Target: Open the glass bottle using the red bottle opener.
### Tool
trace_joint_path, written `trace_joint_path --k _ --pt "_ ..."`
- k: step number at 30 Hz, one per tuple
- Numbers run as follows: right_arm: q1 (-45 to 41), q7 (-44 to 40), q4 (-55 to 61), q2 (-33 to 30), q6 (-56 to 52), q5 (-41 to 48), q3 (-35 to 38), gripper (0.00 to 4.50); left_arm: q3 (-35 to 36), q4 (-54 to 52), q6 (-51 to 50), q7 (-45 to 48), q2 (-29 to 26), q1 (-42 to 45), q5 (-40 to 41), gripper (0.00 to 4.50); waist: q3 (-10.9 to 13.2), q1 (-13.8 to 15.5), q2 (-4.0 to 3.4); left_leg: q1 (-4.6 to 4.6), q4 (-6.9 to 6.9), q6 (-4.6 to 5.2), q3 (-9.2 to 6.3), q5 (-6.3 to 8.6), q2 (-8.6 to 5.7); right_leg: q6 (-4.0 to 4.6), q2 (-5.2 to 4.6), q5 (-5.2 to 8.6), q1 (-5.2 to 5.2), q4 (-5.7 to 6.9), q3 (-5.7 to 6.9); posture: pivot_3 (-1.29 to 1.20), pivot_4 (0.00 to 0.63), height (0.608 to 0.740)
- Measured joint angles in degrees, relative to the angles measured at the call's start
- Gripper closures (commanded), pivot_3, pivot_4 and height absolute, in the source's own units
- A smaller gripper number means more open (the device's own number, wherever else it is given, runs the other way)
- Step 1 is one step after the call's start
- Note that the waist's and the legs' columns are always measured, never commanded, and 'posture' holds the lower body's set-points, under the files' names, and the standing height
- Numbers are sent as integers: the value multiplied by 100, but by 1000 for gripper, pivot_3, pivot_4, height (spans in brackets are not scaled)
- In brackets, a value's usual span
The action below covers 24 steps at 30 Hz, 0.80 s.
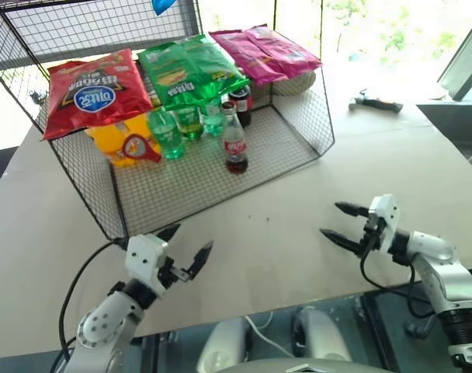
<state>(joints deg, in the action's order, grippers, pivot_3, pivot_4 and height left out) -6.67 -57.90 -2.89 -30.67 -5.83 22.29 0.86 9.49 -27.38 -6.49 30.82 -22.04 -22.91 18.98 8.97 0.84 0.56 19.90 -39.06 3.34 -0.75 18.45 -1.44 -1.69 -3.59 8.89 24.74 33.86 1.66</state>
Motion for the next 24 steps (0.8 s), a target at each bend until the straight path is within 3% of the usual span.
trace_joint_path --k 8,15,24 --pt "-52 269 919 296 -327 147 -101 61 205 277 156 -615 350 919 -88 0 0 1 1 0 -1 -1 -3 -1 -1 10 2 -8 0 3 1 0 150 735" --pt "-218 764 2299 553 -1598 1142 -227 61 640 788 182 -1609 564 2089 -331 0 0 4 4 5 -1 -8 -14 -4 -9 12 -2 -10 0 1 7 0 150 735" --pt "-435 1078 2670 633 -2092 1491 -264 61 759 1396 224 -2072 545 2929 -658 0 1 3 6 10 -1 -27 -22 -15 -22 -10 -6 -23 1 -1 13 0 150 735"
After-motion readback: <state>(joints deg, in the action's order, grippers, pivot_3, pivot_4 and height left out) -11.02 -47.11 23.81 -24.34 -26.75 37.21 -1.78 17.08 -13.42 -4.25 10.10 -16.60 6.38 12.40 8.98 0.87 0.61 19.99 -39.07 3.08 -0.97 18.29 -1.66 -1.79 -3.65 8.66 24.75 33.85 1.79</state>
